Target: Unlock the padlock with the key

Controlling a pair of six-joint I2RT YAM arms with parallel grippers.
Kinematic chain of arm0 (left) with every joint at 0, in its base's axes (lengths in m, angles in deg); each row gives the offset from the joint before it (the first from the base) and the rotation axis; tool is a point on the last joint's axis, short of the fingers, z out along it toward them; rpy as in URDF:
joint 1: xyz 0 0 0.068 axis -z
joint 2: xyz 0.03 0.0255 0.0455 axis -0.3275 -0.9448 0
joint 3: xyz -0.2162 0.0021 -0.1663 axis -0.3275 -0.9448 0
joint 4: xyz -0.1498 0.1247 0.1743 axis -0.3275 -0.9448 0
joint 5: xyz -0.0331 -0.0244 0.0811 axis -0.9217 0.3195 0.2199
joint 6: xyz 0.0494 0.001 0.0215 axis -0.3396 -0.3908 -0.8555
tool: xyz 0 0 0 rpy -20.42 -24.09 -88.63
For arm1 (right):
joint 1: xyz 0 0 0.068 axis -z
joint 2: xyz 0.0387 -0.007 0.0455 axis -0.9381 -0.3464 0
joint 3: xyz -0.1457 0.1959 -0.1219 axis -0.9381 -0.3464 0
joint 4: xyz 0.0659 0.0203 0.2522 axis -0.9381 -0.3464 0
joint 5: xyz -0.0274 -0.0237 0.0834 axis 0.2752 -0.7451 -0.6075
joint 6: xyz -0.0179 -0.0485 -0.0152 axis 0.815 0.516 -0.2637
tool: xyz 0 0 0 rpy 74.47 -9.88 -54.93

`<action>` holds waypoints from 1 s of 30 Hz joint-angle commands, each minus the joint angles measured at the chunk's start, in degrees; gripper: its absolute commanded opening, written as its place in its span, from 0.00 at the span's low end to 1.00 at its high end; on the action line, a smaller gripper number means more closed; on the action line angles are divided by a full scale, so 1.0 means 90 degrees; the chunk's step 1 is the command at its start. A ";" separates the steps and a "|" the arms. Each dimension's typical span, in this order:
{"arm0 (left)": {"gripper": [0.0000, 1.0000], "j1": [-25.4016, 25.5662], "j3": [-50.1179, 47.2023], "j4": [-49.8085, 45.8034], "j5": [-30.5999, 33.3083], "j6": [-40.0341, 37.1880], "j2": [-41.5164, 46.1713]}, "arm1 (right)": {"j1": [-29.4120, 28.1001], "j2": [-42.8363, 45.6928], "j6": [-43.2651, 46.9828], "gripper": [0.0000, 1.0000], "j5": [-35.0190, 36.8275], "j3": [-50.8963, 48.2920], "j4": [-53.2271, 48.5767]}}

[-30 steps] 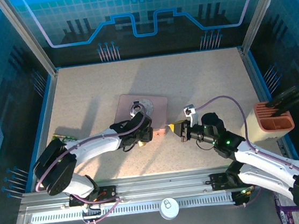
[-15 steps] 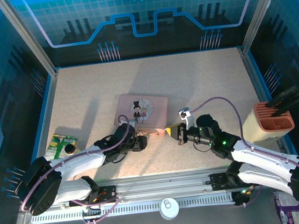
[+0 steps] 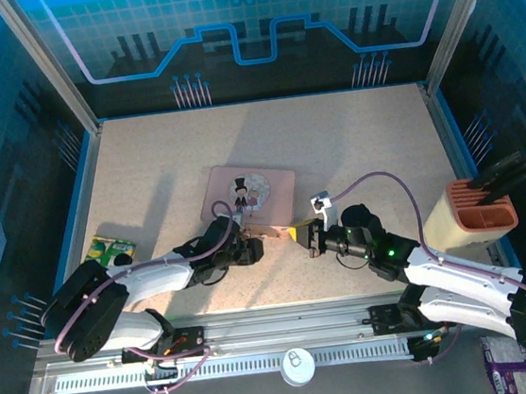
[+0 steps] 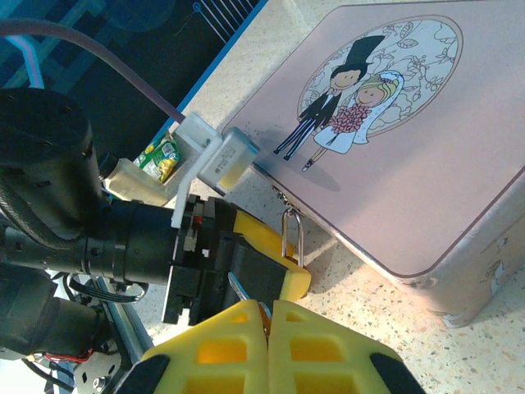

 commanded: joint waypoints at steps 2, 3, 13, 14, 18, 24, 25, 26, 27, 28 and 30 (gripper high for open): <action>0.56 -0.0051 0.0017 0.0203 -0.0146 0.0158 -0.0180 | -0.0117 0.0019 -0.0077 0.00 0.0142 0.0077 0.0223; 0.55 -0.0049 0.0014 0.0220 -0.0156 0.0169 -0.0213 | -0.0109 0.0019 -0.0091 0.00 0.0143 0.0064 0.0244; 0.42 -0.0034 0.0055 0.0403 -0.0216 0.0260 -0.0505 | -0.0128 0.0016 -0.0159 0.00 0.0143 -0.0012 0.0333; 0.40 -0.0039 0.0058 0.0407 -0.0217 0.0260 -0.0500 | -0.0123 0.0021 -0.0165 0.00 0.0137 -0.0018 0.0342; 0.34 -0.0013 0.0036 0.0477 -0.0290 0.0339 -0.0437 | -0.0117 0.0045 -0.0177 0.00 0.0138 -0.0034 0.0323; 0.25 0.0191 0.0031 0.0346 -0.0149 0.0389 -0.0180 | -0.0126 0.0041 -0.0245 0.00 0.0191 -0.0067 0.0313; 0.24 0.0217 0.0023 0.0334 -0.0120 0.0416 -0.0150 | -0.0126 0.0034 -0.0252 0.00 0.0192 -0.0067 0.0313; 0.22 0.0228 0.0010 0.0352 -0.0109 0.0446 -0.0120 | -0.0132 0.0030 -0.0258 0.00 0.0201 -0.0057 0.0313; 0.20 0.0235 -0.0011 0.0371 -0.0110 0.0498 -0.0093 | -0.0123 0.0019 -0.0267 0.00 0.0208 -0.0060 0.0306; 0.19 0.0236 -0.0022 0.0383 -0.0107 0.0529 -0.0066 | -0.0125 0.0012 -0.0277 0.00 0.0211 -0.0056 0.0303; 0.17 0.0246 -0.0051 0.0420 -0.0108 0.0606 -0.0024 | -0.0126 -0.0015 -0.0303 0.00 0.0232 -0.0057 0.0294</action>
